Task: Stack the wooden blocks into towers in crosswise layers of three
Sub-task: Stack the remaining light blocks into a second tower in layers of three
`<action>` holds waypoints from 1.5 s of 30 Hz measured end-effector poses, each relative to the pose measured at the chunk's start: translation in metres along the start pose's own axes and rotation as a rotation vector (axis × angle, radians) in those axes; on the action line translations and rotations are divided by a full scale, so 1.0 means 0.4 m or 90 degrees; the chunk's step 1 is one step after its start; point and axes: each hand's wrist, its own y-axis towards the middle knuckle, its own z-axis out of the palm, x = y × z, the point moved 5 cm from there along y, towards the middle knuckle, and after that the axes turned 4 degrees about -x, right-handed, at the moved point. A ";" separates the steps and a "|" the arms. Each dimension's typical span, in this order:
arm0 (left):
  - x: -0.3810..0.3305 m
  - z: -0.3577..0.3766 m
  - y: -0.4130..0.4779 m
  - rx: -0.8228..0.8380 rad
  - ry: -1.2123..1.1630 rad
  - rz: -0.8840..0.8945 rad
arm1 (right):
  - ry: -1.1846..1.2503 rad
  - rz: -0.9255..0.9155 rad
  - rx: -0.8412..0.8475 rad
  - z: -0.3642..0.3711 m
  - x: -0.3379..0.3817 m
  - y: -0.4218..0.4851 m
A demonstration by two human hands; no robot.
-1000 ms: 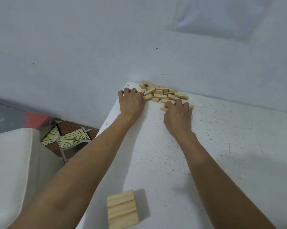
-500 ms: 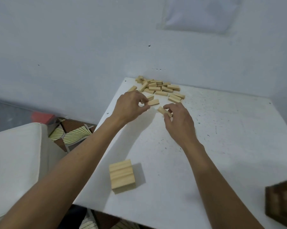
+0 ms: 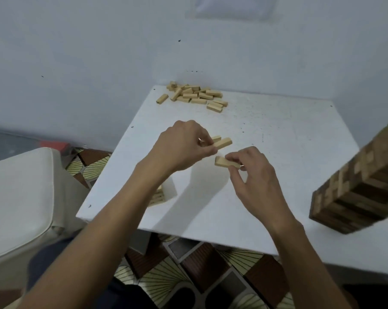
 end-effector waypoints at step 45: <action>0.013 0.252 -0.137 0.141 -0.097 0.087 | -0.028 0.105 0.196 0.009 -0.147 -0.134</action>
